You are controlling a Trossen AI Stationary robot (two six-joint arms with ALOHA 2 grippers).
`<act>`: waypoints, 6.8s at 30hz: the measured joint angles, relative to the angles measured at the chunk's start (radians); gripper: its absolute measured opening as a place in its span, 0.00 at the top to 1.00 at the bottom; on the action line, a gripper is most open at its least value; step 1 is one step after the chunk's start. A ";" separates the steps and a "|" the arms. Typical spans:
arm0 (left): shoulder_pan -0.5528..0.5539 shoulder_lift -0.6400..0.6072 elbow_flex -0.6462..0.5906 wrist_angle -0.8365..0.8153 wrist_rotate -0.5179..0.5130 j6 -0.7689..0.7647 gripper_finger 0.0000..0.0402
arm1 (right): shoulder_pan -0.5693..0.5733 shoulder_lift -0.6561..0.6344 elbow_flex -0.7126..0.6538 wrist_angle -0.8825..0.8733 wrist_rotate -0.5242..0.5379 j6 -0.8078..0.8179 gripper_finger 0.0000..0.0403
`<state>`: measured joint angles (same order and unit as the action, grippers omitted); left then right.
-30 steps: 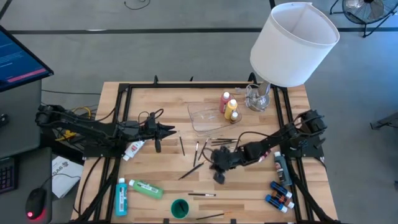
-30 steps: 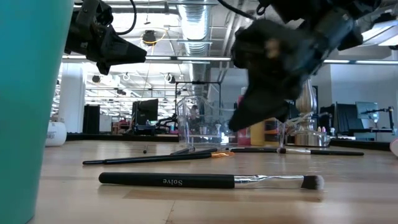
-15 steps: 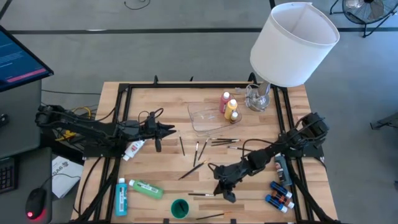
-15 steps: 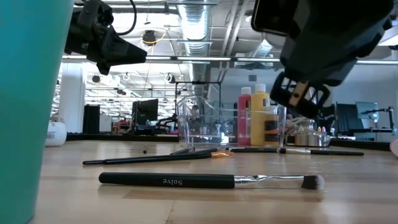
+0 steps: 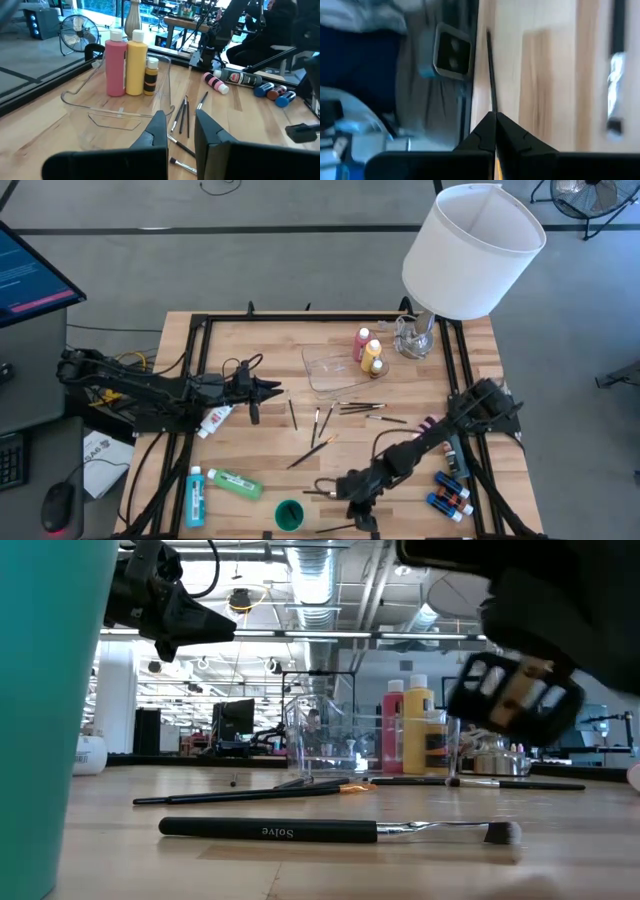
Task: Pick & Place Paint Supplies
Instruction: Adjust the gold paintbrush on the table
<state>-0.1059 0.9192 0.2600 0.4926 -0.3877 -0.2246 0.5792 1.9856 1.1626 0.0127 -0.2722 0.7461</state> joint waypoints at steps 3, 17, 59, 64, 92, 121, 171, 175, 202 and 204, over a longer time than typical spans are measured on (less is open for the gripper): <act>0.000 0.000 -0.009 -0.004 0.014 -0.027 1.00 | 0.011 0.038 0.072 -0.073 0.014 -0.048 1.00; -0.074 0.001 -0.021 -0.003 0.046 -0.119 1.00 | 0.120 0.046 0.116 -0.156 0.126 0.059 1.00; -0.142 0.001 -0.023 0.041 0.045 -0.148 1.00 | 0.181 0.098 0.120 -0.217 0.211 0.304 1.00; -0.142 0.001 -0.023 0.042 0.044 -0.147 1.00 | 0.161 0.106 0.121 -0.224 0.190 0.292 1.00; -0.142 0.001 -0.023 0.045 0.044 -0.147 1.00 | 0.072 0.110 0.202 -0.421 0.458 0.122 1.00; -0.142 0.001 -0.023 0.047 0.045 -0.147 1.00 | -0.069 0.112 0.201 -0.477 0.671 0.056 1.00; -0.142 0.001 -0.023 0.047 0.045 -0.147 1.00 | 0.049 0.123 0.317 -0.655 0.643 0.186 1.00; -0.142 0.001 -0.023 0.047 0.045 -0.147 1.00 | 0.049 0.140 0.318 -0.700 0.617 0.236 1.00; -0.142 0.001 -0.023 0.047 0.044 -0.146 1.00 | -0.027 0.183 0.315 -0.438 0.644 0.048 1.00; -0.142 0.001 -0.023 0.047 0.044 -0.146 1.00 | -0.027 0.182 0.315 -0.434 0.643 0.040 1.00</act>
<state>-0.2474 0.9203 0.2375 0.5392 -0.3435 -0.3710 0.5522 2.1680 1.4780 -0.4215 0.3709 0.7861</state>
